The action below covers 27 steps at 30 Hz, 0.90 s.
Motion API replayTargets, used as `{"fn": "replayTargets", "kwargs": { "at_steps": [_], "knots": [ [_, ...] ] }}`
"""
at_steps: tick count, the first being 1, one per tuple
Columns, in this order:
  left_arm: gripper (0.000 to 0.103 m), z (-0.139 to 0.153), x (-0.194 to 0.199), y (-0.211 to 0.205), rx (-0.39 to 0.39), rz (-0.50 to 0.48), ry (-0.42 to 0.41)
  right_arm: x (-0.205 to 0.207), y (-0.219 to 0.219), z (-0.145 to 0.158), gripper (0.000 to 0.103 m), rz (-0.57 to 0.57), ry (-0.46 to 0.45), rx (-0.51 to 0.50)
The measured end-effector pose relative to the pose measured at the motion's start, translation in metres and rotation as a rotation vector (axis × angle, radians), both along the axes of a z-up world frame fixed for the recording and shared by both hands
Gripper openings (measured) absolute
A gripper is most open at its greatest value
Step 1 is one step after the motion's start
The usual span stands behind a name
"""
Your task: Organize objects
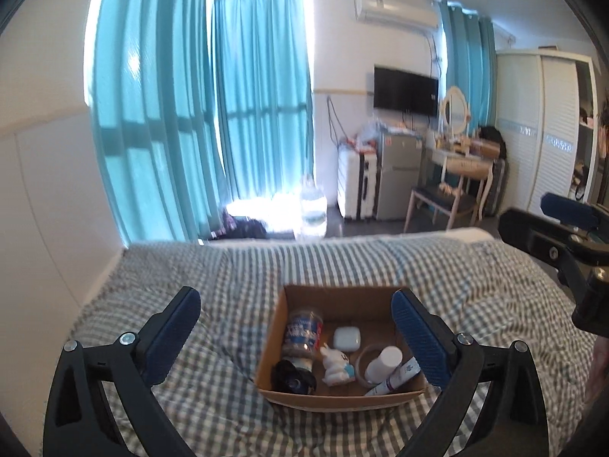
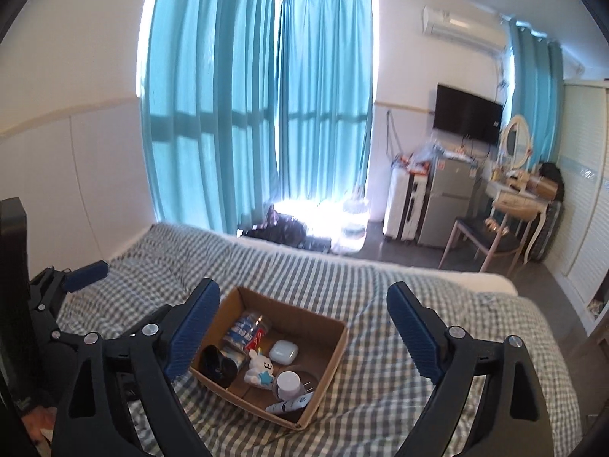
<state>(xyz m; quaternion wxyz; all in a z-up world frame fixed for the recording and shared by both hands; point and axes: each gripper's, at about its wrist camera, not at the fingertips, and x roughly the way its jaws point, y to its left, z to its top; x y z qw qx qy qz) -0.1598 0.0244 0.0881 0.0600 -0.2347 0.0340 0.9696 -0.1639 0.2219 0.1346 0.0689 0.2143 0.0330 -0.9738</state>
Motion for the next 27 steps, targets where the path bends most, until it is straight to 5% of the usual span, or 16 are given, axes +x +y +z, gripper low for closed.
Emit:
{"fn": "replayTargets", "kwargs": {
  "at_steps": [7,15,22,27],
  "knots": [
    [0.103,0.054,0.051,-0.021,0.023,0.024,0.123,0.059,-0.001,0.038,0.098,-0.023,0.096,0.033],
    [0.103,0.077,0.093,-0.029,0.014,0.034,0.197,0.105,0.010,0.048,0.101,-0.045,0.161,0.038],
    [0.103,0.069,0.118,-0.023,-0.019,0.036,0.247,0.131,0.022,0.025,0.102,-0.079,0.189,0.042],
    [0.103,0.038,0.126,-0.016,-0.009,0.043,0.244,0.152,0.033,-0.021,0.103,-0.127,0.237,-0.035]
  ]
}}
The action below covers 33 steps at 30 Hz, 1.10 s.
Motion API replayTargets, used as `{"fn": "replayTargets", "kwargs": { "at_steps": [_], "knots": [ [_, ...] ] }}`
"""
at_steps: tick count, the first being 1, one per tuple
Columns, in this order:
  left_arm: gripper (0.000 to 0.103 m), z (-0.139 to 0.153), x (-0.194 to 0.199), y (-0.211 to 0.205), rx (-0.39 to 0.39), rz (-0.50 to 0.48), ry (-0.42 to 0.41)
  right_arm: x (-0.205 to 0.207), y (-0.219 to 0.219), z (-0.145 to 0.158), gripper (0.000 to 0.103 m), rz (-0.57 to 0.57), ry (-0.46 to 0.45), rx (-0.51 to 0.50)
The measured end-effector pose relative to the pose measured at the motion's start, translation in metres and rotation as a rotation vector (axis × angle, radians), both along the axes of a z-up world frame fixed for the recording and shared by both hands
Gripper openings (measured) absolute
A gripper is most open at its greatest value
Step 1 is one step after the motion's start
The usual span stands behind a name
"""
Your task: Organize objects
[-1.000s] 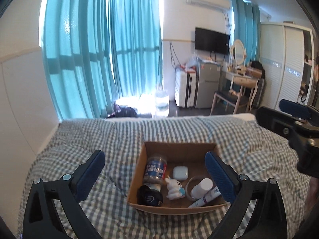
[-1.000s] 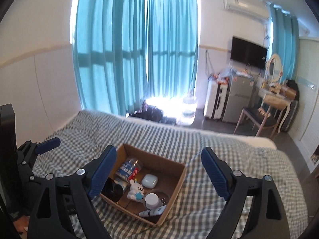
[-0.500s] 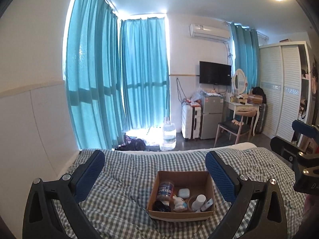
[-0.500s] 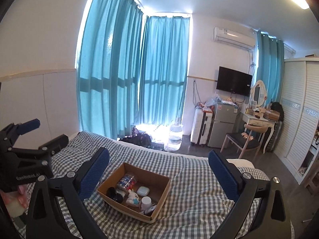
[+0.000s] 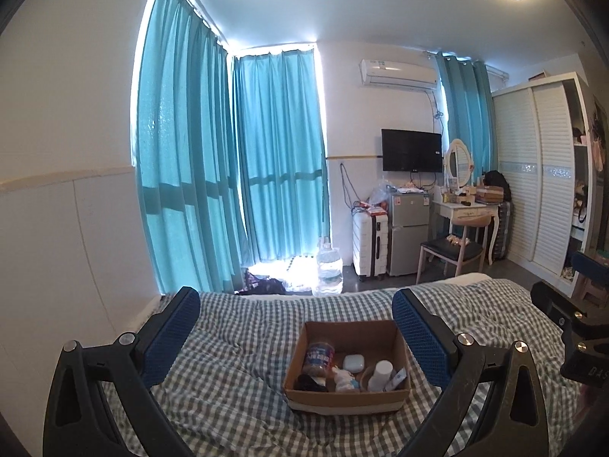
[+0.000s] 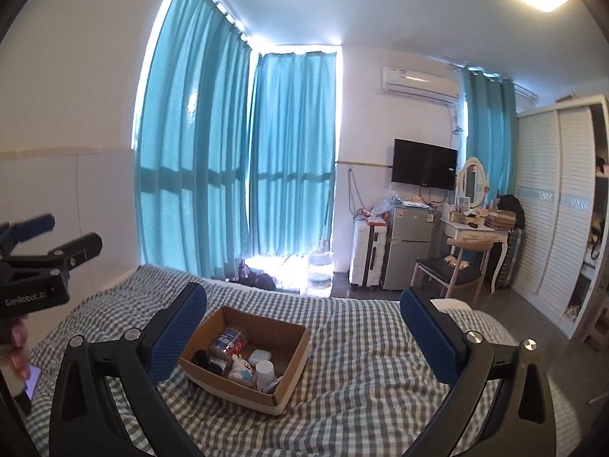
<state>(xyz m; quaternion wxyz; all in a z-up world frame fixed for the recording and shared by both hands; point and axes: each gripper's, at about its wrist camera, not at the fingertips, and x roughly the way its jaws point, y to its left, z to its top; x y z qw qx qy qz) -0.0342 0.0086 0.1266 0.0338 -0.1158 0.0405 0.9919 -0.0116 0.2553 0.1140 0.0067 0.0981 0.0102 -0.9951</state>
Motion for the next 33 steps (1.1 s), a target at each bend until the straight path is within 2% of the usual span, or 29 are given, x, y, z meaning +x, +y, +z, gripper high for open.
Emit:
{"fn": "replayTargets", "kwargs": {
  "at_steps": [5,8,11,18,24,28,33],
  "knots": [
    [0.103,-0.051,0.001,0.010,-0.014,0.007,-0.032,-0.005,0.002,-0.053,0.103,-0.049,-0.064,-0.018],
    [0.103,-0.076,0.003,0.016,-0.050,0.013,-0.067,-0.016,0.002,-0.076,0.103,-0.047,-0.132,-0.014],
    [0.103,-0.091,0.008,0.016,-0.064,0.010,-0.082,-0.018,0.001,-0.087,0.103,-0.047,-0.137,0.006],
    [0.103,-0.092,0.008,0.009,-0.049,0.020,-0.103,-0.027,0.000,-0.105,0.103,-0.024,-0.188,-0.014],
    [0.103,-0.100,0.007,0.005,-0.057,0.054,-0.122,-0.027,-0.005,-0.104,0.103,-0.027,-0.186,0.003],
    [0.103,-0.101,0.006,-0.003,-0.019,0.063,-0.136,-0.026,-0.007,-0.104,0.103,-0.028,-0.187,0.008],
    [0.103,-0.102,0.008,-0.008,-0.008,0.066,-0.138,-0.025,-0.006,-0.105,0.103,-0.032,-0.193,-0.002]
  ]
}}
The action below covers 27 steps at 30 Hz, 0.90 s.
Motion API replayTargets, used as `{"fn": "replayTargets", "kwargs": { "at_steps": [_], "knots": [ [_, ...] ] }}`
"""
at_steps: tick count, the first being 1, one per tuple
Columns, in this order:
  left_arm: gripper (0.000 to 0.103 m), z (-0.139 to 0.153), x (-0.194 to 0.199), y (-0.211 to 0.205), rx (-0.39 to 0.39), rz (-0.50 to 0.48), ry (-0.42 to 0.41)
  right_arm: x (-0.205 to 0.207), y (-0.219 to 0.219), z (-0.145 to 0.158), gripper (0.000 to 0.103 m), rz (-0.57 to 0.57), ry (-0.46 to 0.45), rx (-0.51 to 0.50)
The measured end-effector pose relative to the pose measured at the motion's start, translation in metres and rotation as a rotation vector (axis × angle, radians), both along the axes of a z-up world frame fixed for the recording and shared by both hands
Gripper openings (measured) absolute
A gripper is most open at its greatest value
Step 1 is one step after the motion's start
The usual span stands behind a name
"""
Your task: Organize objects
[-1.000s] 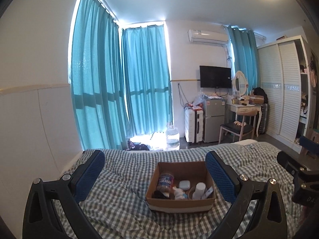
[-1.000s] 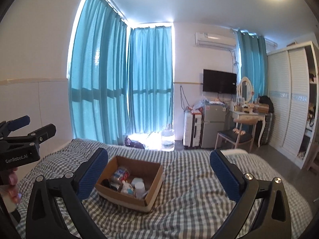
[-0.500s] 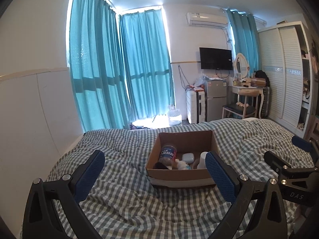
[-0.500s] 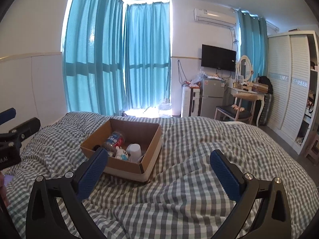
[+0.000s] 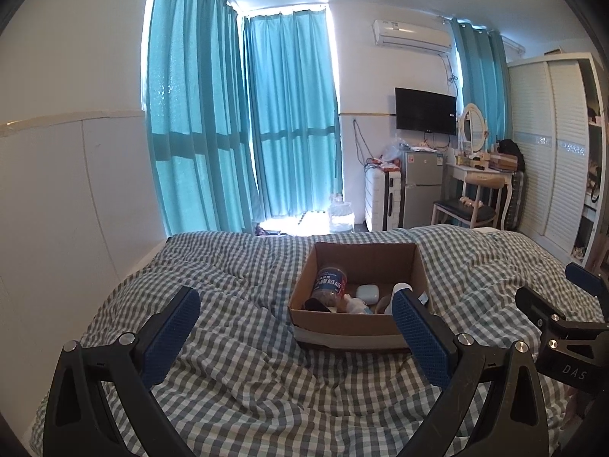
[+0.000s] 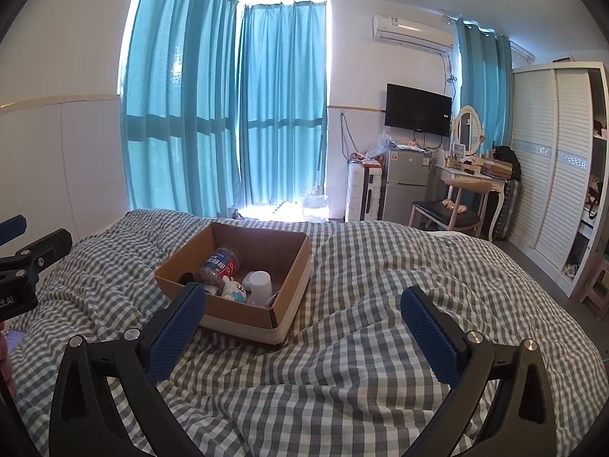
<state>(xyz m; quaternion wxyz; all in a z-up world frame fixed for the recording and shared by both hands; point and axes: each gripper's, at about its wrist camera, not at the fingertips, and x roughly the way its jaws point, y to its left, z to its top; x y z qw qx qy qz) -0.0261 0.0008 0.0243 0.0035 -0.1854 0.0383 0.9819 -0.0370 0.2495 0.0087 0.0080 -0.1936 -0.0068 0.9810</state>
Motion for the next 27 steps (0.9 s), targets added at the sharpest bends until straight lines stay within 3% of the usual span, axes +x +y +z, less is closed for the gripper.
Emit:
{"fn": "replayTargets", "kwargs": {
  "at_steps": [27],
  "knots": [
    [0.103,-0.0065,0.0031,0.0053,-0.006,-0.031,-0.020,0.0044,-0.0028,0.0007,0.103,0.003,0.002,0.000]
  ]
}}
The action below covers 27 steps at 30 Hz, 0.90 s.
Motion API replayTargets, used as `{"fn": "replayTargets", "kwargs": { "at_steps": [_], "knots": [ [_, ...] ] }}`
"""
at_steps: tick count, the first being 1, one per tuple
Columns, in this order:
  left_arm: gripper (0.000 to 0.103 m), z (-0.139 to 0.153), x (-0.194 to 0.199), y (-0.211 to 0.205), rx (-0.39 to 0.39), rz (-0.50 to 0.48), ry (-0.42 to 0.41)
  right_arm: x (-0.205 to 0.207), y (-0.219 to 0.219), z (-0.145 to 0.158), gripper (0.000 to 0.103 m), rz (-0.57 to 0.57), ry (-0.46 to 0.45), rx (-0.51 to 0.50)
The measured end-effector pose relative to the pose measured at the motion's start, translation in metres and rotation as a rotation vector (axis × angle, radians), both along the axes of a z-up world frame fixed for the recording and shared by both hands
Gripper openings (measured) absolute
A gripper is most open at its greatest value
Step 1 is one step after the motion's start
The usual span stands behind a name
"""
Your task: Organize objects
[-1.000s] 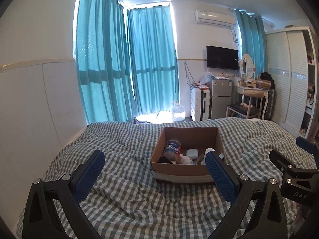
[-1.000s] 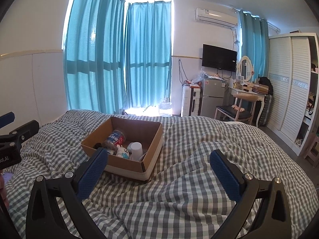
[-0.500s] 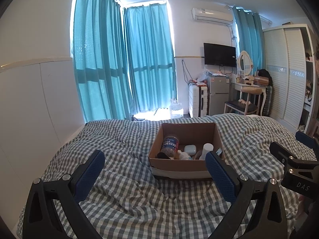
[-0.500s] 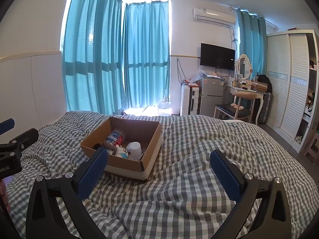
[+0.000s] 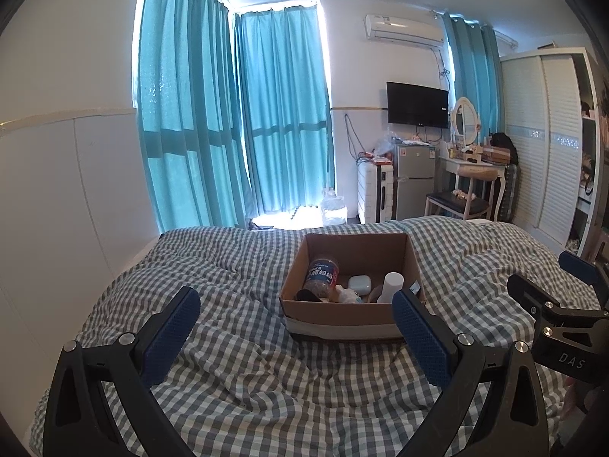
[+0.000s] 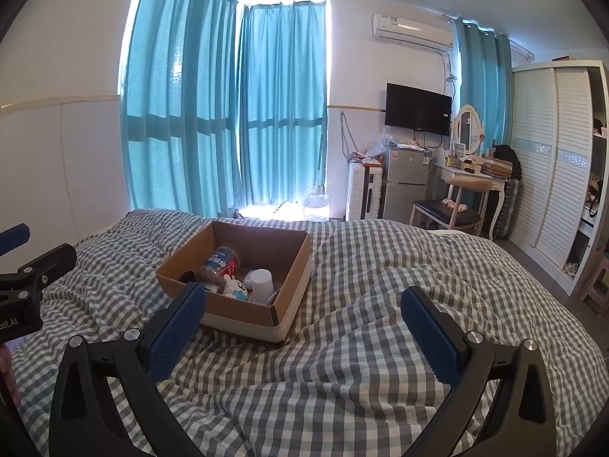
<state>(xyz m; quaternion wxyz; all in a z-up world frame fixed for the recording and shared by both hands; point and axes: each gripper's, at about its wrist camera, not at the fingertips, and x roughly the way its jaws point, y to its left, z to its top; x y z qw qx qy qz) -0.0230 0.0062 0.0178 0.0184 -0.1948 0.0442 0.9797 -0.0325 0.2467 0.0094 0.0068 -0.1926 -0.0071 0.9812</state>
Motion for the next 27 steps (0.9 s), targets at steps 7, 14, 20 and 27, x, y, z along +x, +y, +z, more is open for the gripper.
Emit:
{"fn": "replayTargets", "kwargs": {
  "at_steps": [7,14,20,27],
  "knots": [
    [0.103,-0.0010,0.0017,0.0003,0.007,-0.009,0.003,0.0003,-0.0015,0.0005,0.103,0.005,0.001,0.000],
    [0.103,-0.0013,0.0036,0.0006,0.013,-0.009,0.008,0.0006,-0.0030,0.0005,0.103,0.011,-0.001,-0.003],
    [0.103,-0.0019,0.0052,0.0033,-0.010,-0.011,0.009,0.0000,-0.0052,-0.0003,0.103,0.011,-0.004,0.001],
    [0.103,-0.0012,0.0084,0.0040,-0.019,-0.007,0.031,-0.0002,-0.0077,-0.0022,0.103,0.015,-0.008,0.009]
  ]
}}
